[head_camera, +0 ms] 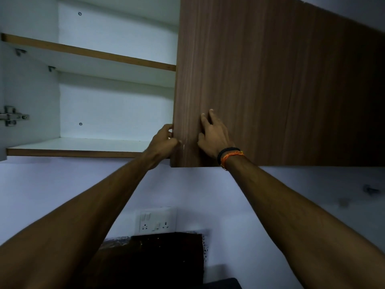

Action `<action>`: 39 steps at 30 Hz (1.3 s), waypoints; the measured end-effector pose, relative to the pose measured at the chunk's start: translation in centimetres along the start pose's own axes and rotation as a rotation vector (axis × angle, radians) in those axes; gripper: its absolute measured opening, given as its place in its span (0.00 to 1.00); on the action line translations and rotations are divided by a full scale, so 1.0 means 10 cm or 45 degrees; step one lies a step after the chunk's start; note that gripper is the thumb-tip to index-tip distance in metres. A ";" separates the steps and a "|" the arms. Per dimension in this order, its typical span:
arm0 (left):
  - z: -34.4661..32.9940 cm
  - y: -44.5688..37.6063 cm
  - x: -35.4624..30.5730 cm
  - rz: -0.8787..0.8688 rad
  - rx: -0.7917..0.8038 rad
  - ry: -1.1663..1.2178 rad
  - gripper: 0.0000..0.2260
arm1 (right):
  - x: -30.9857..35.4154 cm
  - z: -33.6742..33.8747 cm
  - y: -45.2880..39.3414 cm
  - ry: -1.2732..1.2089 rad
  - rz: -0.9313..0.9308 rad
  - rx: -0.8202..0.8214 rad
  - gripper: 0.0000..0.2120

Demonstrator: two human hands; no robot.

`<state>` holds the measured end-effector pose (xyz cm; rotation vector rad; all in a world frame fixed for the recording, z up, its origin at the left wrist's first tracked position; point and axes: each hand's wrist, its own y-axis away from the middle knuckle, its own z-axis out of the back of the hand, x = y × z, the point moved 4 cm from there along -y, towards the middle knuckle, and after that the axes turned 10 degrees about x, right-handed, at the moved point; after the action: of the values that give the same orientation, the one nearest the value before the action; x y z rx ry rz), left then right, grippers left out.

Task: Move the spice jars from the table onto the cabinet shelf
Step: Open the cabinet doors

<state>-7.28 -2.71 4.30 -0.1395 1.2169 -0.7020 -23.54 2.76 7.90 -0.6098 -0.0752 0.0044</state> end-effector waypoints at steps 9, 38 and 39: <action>-0.19 0.53 -0.49 -0.337 0.160 0.052 0.10 | 0.39 0.62 0.36 -0.253 -0.114 -0.494 0.42; -3.03 1.23 -1.78 -1.007 0.720 -0.119 0.36 | -1.26 2.25 2.43 0.037 -0.423 -0.936 0.35; -3.14 1.21 -1.81 -1.017 0.729 -0.170 0.36 | -1.37 2.29 2.47 0.069 -0.446 -0.945 0.35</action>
<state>-33.27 25.22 1.86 -0.1909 0.7650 -1.6813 -38.37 35.77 11.57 -1.3305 -0.1319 -0.3941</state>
